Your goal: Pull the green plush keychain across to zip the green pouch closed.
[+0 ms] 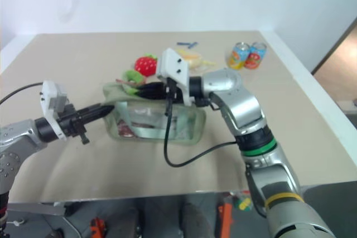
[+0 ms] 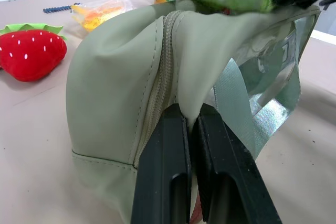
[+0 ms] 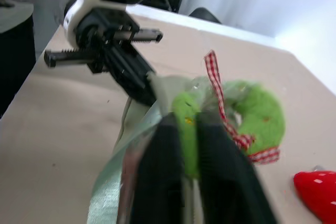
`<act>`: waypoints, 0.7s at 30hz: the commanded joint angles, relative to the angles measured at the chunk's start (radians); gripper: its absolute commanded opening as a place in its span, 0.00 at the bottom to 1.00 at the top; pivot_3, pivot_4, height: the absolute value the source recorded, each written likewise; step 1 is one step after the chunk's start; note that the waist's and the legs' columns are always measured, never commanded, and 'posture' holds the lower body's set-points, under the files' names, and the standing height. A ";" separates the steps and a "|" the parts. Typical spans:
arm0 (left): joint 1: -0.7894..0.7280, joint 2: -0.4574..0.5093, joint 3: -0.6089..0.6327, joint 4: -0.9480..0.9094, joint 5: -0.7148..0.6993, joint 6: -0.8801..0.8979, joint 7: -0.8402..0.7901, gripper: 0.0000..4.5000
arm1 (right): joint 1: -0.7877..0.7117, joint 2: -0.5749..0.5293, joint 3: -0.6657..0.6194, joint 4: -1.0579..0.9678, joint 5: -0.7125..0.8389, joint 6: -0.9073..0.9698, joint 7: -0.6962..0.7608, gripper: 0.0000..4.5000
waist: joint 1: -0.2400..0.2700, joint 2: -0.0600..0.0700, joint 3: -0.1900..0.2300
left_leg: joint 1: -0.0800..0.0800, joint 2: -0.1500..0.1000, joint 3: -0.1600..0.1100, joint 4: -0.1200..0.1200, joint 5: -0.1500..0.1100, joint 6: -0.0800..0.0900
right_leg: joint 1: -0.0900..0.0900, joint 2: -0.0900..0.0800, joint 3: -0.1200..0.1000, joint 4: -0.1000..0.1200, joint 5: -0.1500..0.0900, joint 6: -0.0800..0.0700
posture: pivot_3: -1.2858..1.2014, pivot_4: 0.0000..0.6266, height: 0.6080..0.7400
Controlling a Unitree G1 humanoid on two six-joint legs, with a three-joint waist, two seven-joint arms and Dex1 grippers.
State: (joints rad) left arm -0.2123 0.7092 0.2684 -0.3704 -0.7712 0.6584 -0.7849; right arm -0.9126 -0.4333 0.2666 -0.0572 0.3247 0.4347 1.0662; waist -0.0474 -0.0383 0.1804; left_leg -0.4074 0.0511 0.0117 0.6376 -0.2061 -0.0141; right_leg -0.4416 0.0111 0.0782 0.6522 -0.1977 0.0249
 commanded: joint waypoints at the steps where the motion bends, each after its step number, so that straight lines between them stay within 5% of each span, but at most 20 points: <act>1: -0.012 0.002 -0.007 -0.037 -0.008 -0.002 0.002 0.00 | -0.007 0.009 -0.003 -0.022 -0.007 -0.029 0.008 0.01 | 0.000 0.000 0.000 | 0.000 0.000 0.000 0.000 0.000 0.000 | 0.000 0.000 0.000 0.000 0.000 0.000 | 0.52 0.24 1.00; 13: -0.023 0.004 -0.016 -0.027 0.010 -0.011 0.012 0.00 | -0.041 0.012 -0.082 -0.035 0.022 -0.098 0.009 0.01 | 0.000 0.000 0.000 | 0.000 0.000 0.000 0.000 0.000 0.000 | 0.000 0.000 0.000 0.000 0.000 0.000 | 0.52 0.24 1.00; 21: -0.068 -0.045 -0.034 0.008 0.122 -0.108 0.080 0.00 | -0.025 -0.111 -0.180 -0.056 0.037 -0.118 0.034 0.01 | 0.002 0.000 0.000 | 0.000 0.000 0.000 0.000 0.000 0.000 | 0.000 0.000 0.000 -0.001 0.000 0.000 | 0.52 0.24 1.00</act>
State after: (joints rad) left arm -0.2571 0.6693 0.2231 -0.3603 -0.6752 0.5907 -0.7245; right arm -0.9289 -0.5298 0.1368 -0.0794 0.3453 0.3305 1.0957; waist -0.0449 -0.0382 0.1805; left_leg -0.4076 0.0508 0.0121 0.6376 -0.2061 -0.0141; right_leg -0.4414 0.0108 0.0783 0.6516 -0.1978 0.0250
